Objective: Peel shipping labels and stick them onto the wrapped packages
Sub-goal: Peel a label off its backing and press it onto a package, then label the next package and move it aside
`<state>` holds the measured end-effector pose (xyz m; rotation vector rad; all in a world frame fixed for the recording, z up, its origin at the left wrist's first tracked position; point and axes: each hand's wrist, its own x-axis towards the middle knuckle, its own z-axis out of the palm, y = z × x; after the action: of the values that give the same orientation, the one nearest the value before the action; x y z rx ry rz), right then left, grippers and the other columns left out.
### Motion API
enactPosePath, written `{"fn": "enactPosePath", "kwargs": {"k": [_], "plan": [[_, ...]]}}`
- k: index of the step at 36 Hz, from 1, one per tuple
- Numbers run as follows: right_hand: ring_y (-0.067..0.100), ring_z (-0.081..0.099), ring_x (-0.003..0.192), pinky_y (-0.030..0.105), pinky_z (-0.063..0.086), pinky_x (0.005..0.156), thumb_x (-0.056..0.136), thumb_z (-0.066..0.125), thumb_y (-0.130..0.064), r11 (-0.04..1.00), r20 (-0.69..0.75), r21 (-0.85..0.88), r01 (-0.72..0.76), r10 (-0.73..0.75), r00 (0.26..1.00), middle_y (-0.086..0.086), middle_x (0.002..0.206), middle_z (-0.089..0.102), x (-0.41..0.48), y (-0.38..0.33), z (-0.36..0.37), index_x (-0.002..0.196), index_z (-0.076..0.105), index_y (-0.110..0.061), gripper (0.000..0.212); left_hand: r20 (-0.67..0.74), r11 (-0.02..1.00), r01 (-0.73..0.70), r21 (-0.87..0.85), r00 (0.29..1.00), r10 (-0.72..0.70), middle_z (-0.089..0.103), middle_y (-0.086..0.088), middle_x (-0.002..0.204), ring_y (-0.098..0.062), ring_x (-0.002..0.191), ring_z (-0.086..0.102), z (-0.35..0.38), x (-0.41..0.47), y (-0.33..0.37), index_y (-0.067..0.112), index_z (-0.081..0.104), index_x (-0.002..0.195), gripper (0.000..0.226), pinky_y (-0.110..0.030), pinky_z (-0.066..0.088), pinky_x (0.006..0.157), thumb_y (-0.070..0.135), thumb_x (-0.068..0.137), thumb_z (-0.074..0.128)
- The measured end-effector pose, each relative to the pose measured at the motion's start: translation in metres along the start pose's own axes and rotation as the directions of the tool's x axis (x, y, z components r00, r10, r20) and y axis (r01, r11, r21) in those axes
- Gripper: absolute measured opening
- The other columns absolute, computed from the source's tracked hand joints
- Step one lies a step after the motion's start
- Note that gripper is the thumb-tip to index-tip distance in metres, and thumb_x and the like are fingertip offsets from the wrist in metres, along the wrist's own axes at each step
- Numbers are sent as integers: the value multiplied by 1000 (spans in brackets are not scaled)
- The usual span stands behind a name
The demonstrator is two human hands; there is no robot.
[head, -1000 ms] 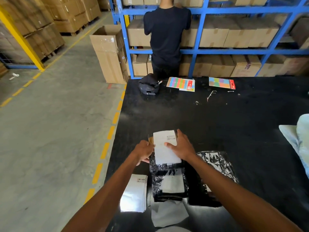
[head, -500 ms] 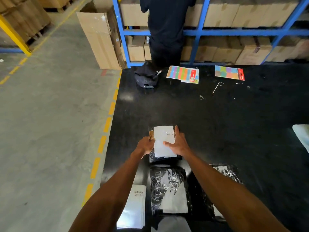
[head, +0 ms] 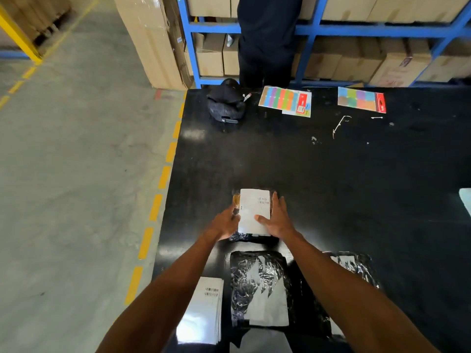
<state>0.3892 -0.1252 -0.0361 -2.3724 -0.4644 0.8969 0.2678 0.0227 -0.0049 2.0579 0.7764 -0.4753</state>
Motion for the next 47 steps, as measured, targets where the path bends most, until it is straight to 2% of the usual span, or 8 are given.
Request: {"fn": "enactPosePath", "kwargs": {"k": [6, 10, 18, 25, 29, 36, 41, 47], "plan": [[31, 25, 152, 40, 28, 123, 95, 67, -35, 979, -156, -137, 154, -174, 972, 13, 166, 13, -22, -19, 1, 156, 31, -7, 76, 37, 968, -111, 226, 994, 106, 30, -4, 163, -25, 145, 38, -27, -44, -33, 22, 25, 158, 64, -34, 32, 119, 30, 102, 55], [31, 45, 137, 42, 35, 113, 97, 61, -39, 912, -159, -288, 294, -348, 924, 11, 149, 46, -65, -44, 18, 145, 47, -10, 57, 110, 929, -103, 355, 992, 68, 37, -2, 160, -22, 143, 42, -43, -79, -73, 23, 39, 153, 63, -30, 35, 116, 30, 96, 66], [28, 61, 121, 41, 45, 106, 95, 62, -48, 721, 230, -481, 498, -445, 866, 7, 135, 61, -159, -65, 96, 136, 55, -14, 55, 204, 914, -17, 405, 976, -72, 43, 1, 156, -23, 137, 50, -29, -148, -132, 29, 39, 151, 73, -30, 40, 112, 29, 88, 76], [43, 23, 151, 49, 23, 123, 84, 76, -49, 571, 420, -658, 492, -264, 868, 26, 165, 14, -204, -33, 164, 158, 6, 3, 115, 132, 831, -42, 555, 990, -39, 9, 3, 169, -29, 155, 12, 16, -174, -160, 38, 10, 157, 109, -47, 15, 126, 57, 75, 79], [42, 9, 155, 50, 9, 126, 85, 77, -46, 530, 352, -732, 427, -243, 904, 26, 166, 8, -210, -23, 190, 158, -1, 4, 117, 74, 763, -53, 644, 997, 7, -7, 2, 169, -31, 156, -5, 43, -174, -188, 35, 2, 159, 108, -57, 7, 125, 64, 80, 69], [39, 37, 144, 48, 25, 121, 87, 76, -29, 576, 276, -723, 381, -264, 924, 25, 154, 41, -212, -26, 191, 154, 22, 7, 93, -24, 788, -47, 614, 997, 78, -1, 2, 170, -28, 157, -1, 64, -182, -204, 35, 9, 159, 83, -53, 4, 125, 58, 94, 55], [33, 61, 119, 42, 34, 116, 93, 64, -17, 558, 198, -731, 392, -376, 905, 19, 121, 69, -220, -23, 186, 125, 58, -2, 36, -30, 823, -54, 566, 996, 87, 13, 3, 168, -27, 156, 11, 57, -187, -203, 39, 26, 156, 69, -51, 6, 125, 70, 94, 22], [27, 66, 113, 39, 37, 114, 96, 60, -30, 583, 147, -680, 446, -487, 861, 11, 119, 72, -229, -29, 167, 120, 67, -12, 31, -60, 973, -92, 213, 992, 107, 43, 7, 152, -19, 138, 45, 46, -198, -198, 43, 46, 144, 76, -37, 35, 117, 81, 79, 48]]}}
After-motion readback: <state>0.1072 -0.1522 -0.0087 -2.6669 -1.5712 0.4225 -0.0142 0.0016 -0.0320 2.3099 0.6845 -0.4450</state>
